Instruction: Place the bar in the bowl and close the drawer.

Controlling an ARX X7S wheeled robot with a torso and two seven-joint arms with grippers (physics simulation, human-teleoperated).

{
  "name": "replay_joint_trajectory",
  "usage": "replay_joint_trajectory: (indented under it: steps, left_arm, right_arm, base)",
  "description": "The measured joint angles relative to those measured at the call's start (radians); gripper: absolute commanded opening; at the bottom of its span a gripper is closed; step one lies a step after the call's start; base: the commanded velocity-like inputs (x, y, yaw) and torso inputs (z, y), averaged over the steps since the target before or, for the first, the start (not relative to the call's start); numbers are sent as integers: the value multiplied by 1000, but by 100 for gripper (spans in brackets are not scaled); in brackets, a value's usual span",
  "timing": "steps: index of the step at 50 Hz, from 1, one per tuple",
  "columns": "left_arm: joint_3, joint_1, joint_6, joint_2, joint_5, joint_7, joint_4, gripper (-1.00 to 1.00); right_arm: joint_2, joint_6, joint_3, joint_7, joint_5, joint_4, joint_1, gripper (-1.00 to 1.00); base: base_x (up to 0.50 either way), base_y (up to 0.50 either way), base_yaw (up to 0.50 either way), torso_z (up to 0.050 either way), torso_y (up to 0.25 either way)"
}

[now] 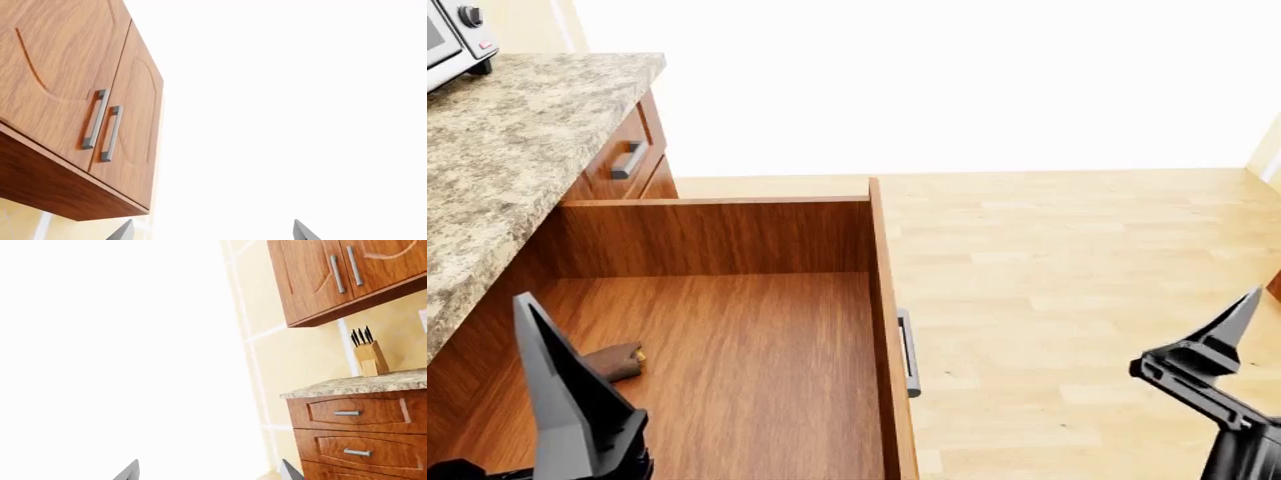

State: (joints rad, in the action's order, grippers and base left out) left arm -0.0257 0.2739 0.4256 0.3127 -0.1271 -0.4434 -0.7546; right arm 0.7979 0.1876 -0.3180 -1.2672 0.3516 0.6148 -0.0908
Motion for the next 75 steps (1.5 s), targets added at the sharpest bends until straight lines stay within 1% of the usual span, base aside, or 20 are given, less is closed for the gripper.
replay_joint_trajectory:
  steps: [12, 25, 35, 50, 75]
  left_arm:
    - [-2, -2, -20, 3, 1, -2, -19, 100]
    - [-1, 0, -15, 9, 3, -7, -17, 100]
    - [0, 3, -7, 13, 2, -13, -8, 100]
    - [0, 5, -14, 16, -3, -19, -16, 100]
    - [-4, 8, -14, 24, -7, -27, -16, 100]
  right_arm:
    - [-27, -32, 3, 35, 162, -129, 21, 100]
    - [-73, -105, -47, 90, 232, -257, 84, 100]
    - [-120, -126, -77, 128, 251, -364, 120, 100]
    - [-171, -154, -114, 170, 259, -467, 156, 100]
    - [-262, -167, -181, 249, 223, -641, 233, 100]
  base:
    - [0, 0, 0, 0, 0]
    - [0, 0, 0, 0, 0]
    - [0, 0, 0, 0, 2]
    - [0, 0, 0, 0, 0]
    - [0, 0, 0, 0, 0]
